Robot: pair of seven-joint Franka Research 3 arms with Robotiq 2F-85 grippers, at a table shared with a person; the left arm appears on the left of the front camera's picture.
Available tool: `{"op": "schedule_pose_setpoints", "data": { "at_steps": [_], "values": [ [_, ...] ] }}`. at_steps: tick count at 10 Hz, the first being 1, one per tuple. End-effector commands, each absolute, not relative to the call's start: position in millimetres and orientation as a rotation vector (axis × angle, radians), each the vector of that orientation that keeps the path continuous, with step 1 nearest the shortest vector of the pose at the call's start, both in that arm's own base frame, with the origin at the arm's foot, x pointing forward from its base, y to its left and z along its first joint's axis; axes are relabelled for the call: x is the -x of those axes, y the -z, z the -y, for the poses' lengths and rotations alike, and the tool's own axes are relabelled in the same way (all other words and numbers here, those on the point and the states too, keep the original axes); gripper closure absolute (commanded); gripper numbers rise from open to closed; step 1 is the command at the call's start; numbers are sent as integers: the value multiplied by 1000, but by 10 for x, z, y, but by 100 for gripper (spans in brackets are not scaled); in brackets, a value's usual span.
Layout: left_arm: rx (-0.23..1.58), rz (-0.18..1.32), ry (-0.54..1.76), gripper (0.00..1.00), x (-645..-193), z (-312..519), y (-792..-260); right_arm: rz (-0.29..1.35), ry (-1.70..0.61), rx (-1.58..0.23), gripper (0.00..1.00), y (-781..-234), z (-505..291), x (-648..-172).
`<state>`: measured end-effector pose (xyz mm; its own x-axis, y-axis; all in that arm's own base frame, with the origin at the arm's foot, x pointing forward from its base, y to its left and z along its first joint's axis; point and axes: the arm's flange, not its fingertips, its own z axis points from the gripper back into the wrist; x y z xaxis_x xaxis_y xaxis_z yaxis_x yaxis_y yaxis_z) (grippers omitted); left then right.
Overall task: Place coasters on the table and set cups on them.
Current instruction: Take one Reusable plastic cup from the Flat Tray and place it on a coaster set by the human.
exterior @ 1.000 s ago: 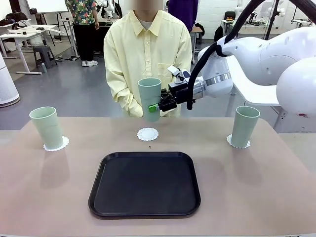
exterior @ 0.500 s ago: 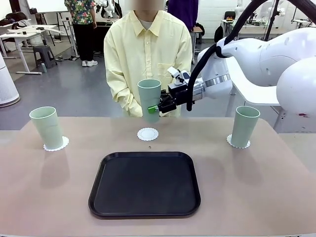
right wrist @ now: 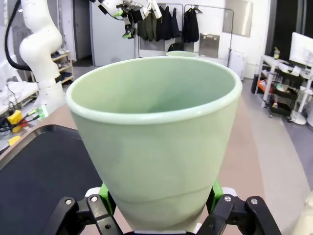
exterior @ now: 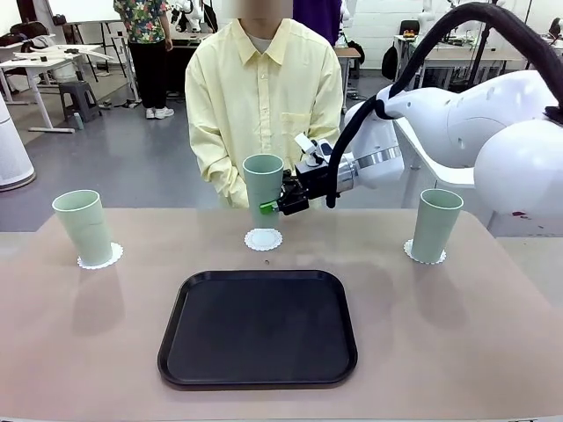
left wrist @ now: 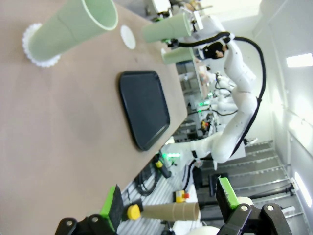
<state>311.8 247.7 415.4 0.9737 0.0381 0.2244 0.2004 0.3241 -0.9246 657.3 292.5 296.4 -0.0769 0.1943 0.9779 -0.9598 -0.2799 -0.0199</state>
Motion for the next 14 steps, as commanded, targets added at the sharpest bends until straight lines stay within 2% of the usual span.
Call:
{"op": "schedule_pose_setpoints", "data": {
  "at_steps": [1, 14],
  "values": [
    [1240, 218, 111, 0, -3095, -2490, -4162, 939, -1519, -1242, 17, -2949, -2935, -6701],
    [1240, 218, 111, 0, -3095, -2490, -4162, 863, -1467, -1329, 17, -2485, -3021, -6785]
  ]
}}
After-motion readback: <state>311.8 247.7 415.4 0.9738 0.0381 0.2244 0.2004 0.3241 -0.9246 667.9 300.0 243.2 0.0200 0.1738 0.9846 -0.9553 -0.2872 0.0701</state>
